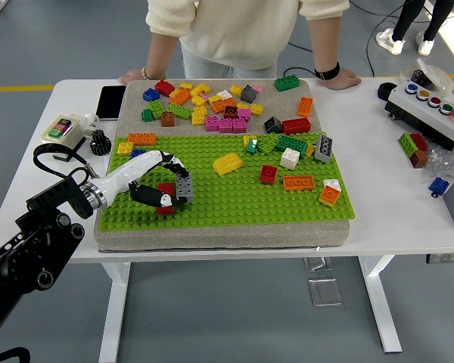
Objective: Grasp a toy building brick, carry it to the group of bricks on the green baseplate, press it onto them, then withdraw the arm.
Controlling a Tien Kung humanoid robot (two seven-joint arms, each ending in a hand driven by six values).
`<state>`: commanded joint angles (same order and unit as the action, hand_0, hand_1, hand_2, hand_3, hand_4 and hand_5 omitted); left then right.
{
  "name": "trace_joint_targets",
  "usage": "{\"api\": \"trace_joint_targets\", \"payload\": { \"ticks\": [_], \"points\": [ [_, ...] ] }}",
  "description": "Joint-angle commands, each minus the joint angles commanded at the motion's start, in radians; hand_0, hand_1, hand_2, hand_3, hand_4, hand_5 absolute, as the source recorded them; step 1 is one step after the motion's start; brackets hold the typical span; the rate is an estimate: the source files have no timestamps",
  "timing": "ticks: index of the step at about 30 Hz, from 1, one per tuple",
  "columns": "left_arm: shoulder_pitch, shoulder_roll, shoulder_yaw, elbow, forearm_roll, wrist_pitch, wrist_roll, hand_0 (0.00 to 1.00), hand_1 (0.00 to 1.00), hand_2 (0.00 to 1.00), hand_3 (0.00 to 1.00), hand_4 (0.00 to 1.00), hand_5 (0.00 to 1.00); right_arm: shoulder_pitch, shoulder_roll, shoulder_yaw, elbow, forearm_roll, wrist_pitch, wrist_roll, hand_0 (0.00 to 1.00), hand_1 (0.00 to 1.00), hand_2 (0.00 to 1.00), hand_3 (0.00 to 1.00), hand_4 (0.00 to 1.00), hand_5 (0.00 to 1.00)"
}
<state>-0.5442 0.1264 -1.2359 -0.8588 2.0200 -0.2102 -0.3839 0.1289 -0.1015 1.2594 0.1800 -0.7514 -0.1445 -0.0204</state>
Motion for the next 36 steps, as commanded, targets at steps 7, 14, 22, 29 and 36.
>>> {"api": "trace_joint_targets", "payload": {
  "ticks": [7, 14, 22, 29, 36],
  "points": [
    [0.004, -0.004, 0.005, -0.001, 0.001, 0.0, 0.001, 0.745, 0.693, 0.622, 0.568, 0.742, 0.127, 0.002, 0.001, 0.002, 0.0, 0.0, 0.001, -0.001, 0.725, 0.638, 0.682, 0.611, 0.944, 0.492],
    [0.009, -0.004, 0.007, 0.002, 0.003, 0.004, -0.001, 0.745, 0.691, 0.621, 0.568, 0.739, 0.129, 0.004, 0.002, 0.002, 0.0, 0.002, -0.001, -0.002, 0.725, 0.638, 0.682, 0.612, 0.944, 0.494],
    [0.004, -0.002, 0.011, 0.02, 0.002, 0.011, -0.006, 0.745, 0.692, 0.621, 0.568, 0.738, 0.129, 0.005, 0.003, -0.003, 0.0, 0.002, -0.001, -0.006, 0.725, 0.638, 0.682, 0.612, 0.944, 0.492],
    [0.008, -0.004, 0.017, 0.027, 0.002, 0.012, -0.007, 0.745, 0.69, 0.621, 0.567, 0.739, 0.128, 0.002, 0.005, -0.009, 0.0, 0.002, -0.003, -0.005, 0.725, 0.638, 0.682, 0.611, 0.944, 0.492],
    [0.009, -0.003, 0.019, 0.033, 0.002, 0.016, -0.009, 0.746, 0.691, 0.621, 0.568, 0.737, 0.128, 0.002, 0.005, -0.012, 0.0, 0.003, -0.004, -0.008, 0.725, 0.638, 0.682, 0.611, 0.945, 0.493]
  ]
}}
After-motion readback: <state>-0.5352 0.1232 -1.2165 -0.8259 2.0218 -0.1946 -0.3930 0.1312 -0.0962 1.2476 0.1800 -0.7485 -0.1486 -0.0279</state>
